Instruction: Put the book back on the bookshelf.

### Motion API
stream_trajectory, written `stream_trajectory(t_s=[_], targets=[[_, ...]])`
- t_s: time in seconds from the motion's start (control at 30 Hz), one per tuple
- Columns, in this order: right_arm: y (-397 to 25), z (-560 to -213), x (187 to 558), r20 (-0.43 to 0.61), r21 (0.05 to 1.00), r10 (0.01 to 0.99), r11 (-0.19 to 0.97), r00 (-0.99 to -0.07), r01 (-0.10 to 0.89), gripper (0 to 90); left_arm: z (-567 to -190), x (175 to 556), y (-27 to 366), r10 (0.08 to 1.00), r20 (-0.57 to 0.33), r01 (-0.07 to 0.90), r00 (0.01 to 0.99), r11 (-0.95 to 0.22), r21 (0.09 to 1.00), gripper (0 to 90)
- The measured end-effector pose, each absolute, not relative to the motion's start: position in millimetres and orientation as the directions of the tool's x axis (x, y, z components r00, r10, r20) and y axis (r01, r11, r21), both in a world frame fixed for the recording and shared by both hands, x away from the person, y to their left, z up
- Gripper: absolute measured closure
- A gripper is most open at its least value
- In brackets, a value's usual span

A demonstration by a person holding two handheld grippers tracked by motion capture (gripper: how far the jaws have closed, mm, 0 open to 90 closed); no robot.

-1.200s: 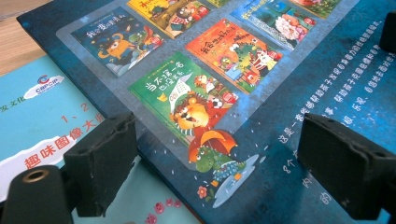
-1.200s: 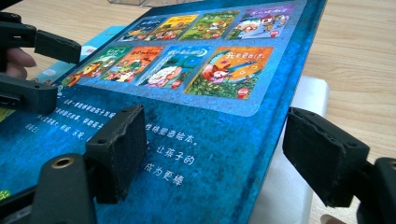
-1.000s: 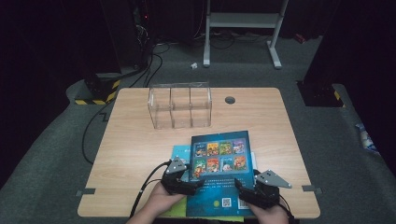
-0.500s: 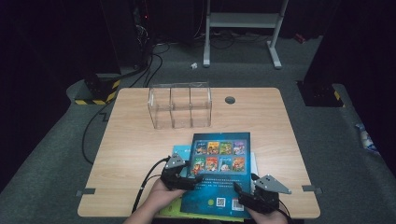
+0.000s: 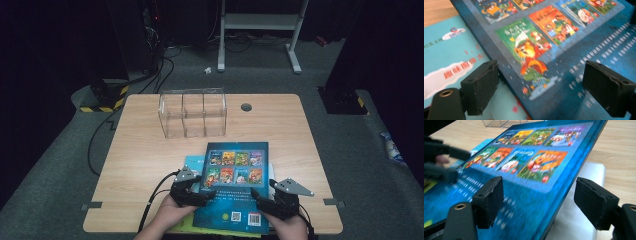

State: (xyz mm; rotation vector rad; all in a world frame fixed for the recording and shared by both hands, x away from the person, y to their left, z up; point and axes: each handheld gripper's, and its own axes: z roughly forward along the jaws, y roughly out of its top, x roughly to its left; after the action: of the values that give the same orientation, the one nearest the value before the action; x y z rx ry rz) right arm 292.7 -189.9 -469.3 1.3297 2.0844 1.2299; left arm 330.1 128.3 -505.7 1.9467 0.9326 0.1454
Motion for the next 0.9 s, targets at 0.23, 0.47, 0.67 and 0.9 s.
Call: stream_trajectory(t_s=[0.23, 0.47, 0.67, 0.9], targets=[[-185.7, -474.5, 314.2, 0.164, 0.805, 0.860, 0.166, -0.483, 0.570, 18.4, -507.0, 316.7, 131.1, 0.649, -0.260, 0.540, 0.714, -0.275, 0.796, 14.5], [-180.8, -475.6, 322.8, 0.169, 0.796, 0.858, 0.172, -0.486, 0.580, 15.1, -508.2, 308.8, 134.4, 0.641, -0.262, 0.534, 0.721, -0.273, 0.800, 15.6], [-179.8, -474.6, 323.7, 0.166, 0.791, 0.860, 0.176, -0.483, 0.586, 15.1, -509.0, 306.7, 135.4, 0.640, -0.263, 0.531, 0.722, -0.269, 0.804, 16.1], [-181.8, -473.5, 324.9, 0.184, 0.779, 0.855, 0.173, -0.484, 0.603, 18.2, -508.8, 306.5, 135.3, 0.638, -0.264, 0.531, 0.724, -0.271, 0.803, 16.5]])
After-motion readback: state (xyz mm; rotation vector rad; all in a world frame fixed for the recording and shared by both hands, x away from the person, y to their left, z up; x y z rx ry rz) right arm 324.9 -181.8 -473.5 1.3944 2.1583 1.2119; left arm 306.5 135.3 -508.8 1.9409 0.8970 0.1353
